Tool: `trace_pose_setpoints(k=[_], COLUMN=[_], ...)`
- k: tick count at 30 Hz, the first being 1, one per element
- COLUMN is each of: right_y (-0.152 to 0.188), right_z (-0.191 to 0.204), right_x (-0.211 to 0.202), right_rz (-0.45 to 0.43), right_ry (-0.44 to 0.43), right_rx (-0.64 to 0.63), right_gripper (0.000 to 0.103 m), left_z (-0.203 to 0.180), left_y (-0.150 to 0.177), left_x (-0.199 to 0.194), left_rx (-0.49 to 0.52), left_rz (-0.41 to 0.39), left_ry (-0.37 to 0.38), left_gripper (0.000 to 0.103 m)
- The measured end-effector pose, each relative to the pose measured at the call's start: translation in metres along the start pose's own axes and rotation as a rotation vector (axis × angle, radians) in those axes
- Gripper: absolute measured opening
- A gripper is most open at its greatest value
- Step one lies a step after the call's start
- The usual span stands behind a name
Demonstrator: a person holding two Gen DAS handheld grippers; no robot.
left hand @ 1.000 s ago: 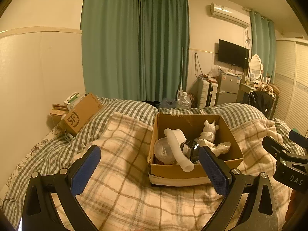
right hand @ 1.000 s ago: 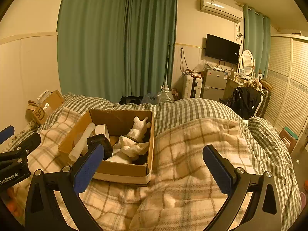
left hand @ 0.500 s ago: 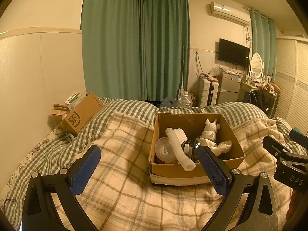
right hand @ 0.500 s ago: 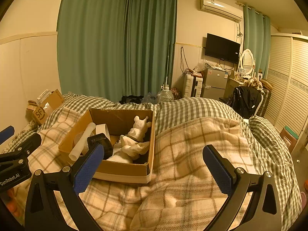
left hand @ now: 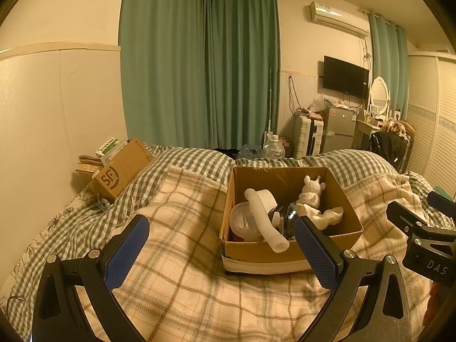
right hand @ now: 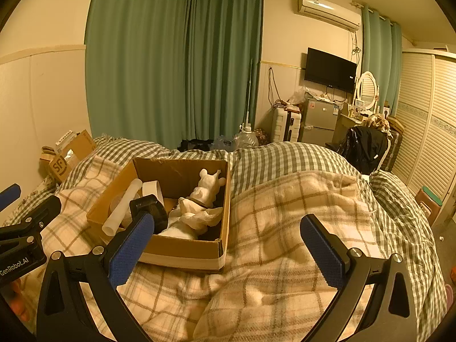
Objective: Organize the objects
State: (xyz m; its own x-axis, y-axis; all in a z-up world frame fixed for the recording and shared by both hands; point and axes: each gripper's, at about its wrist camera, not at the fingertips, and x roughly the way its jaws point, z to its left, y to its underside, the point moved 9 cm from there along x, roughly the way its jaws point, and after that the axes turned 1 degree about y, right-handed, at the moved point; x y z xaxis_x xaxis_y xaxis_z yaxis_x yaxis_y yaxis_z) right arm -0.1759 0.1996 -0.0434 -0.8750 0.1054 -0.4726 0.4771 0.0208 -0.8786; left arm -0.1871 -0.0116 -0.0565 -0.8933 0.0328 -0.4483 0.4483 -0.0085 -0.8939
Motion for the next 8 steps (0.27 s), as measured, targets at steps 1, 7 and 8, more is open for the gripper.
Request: trace_pose_setpoints(k=[1, 7, 8], right_y=[0.0003, 0.0023, 0.0025], right_z=[0.0000, 0.0015, 0.0017], right_x=[0.0002, 0.0018, 0.0020], right_rz=[0.001, 0.008, 0.008], right_ry=[0.000, -0.007, -0.007], right_rx=[0.000, -0.002, -0.002], right_gripper=[0.103, 0.103, 0.103], left_z=[-0.0002, -0.0010, -0.0005], left_y=[0.0002, 0.0014, 0.0011], left_x=[0.0000, 0.0007, 0.0005], left_rx=[0.000, 0.004, 0.006], left_rz=[0.000, -0.002, -0.004], left_ry=[-0.001, 0.004, 0.001], left_gripper=[0.103, 0.103, 0.103])
